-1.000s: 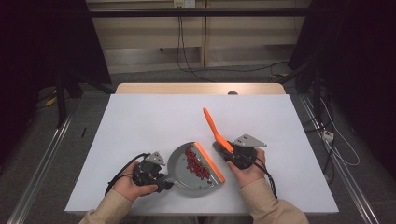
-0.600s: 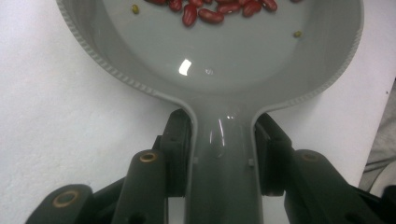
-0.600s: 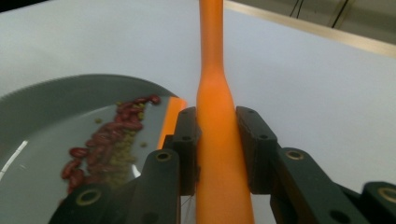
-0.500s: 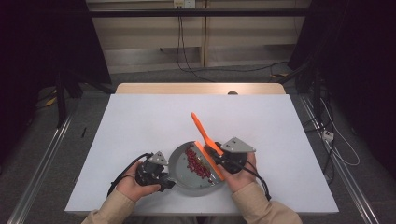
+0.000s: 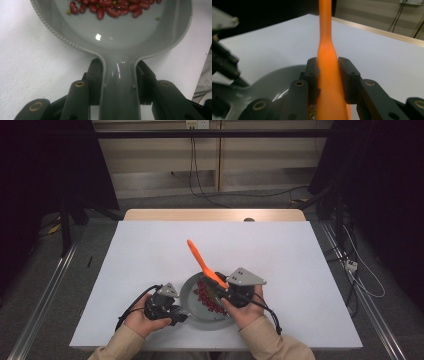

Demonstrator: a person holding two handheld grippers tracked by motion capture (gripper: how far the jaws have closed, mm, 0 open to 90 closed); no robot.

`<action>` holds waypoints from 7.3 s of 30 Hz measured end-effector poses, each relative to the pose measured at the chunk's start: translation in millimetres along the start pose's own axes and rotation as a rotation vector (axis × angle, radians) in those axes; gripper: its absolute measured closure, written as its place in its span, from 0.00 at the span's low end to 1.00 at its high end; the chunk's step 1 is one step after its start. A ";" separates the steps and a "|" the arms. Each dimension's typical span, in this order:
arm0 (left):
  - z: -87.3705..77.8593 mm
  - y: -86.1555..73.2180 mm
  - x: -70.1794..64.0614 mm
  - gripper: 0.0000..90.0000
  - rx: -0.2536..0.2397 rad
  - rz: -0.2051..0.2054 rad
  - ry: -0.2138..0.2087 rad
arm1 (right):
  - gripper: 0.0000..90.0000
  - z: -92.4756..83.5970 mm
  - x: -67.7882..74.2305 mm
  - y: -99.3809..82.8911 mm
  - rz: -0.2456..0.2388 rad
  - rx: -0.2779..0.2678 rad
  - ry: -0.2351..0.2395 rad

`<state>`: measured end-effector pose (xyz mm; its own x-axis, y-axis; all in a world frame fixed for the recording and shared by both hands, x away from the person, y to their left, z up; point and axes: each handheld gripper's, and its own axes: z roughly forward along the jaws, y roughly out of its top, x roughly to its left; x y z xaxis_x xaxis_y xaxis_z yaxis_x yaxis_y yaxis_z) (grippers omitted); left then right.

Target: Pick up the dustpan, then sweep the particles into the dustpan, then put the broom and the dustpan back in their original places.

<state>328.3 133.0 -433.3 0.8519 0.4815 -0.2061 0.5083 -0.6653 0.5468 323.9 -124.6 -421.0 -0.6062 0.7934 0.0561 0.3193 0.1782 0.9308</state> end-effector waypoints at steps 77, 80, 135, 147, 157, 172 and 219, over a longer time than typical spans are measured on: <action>-31.6 -32.2 83.1 0.70 -0.257 -0.411 0.435 | 0.80 -71.8 -142.5 -16.9 0.101 0.120 -0.248; -31.7 -34.1 87.1 0.70 -0.264 -0.439 0.468 | 0.80 -74.3 -144.8 -19.3 0.102 0.122 -0.257; -38.2 -47.6 78.4 0.51 -0.347 -0.460 0.470 | 0.80 -98.5 -167.5 -34.8 0.067 0.120 -0.461; -43.0 -48.2 78.3 0.52 -0.368 -0.445 0.457 | 0.79 -91.8 -166.2 -40.2 0.080 0.114 -0.460; -46.1 -46.8 76.0 0.43 -0.401 -0.426 0.435 | 0.78 -89.7 -161.1 -41.0 0.135 0.098 -0.430; -48.7 -43.3 73.6 0.32 -0.435 -0.393 0.416 | 0.67 -63.0 -141.3 -37.1 0.204 0.078 -0.284; -63.5 -37.5 70.5 0.07 -0.532 -0.214 0.231 | 0.21 -81.6 -128.0 -36.1 0.132 0.048 -0.076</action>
<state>361.3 228.2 -416.8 0.6586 0.7233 -0.2074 0.4816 -0.1934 0.8548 330.5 -280.1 -432.3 -0.4999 0.8534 0.1478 0.4280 0.0950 0.8988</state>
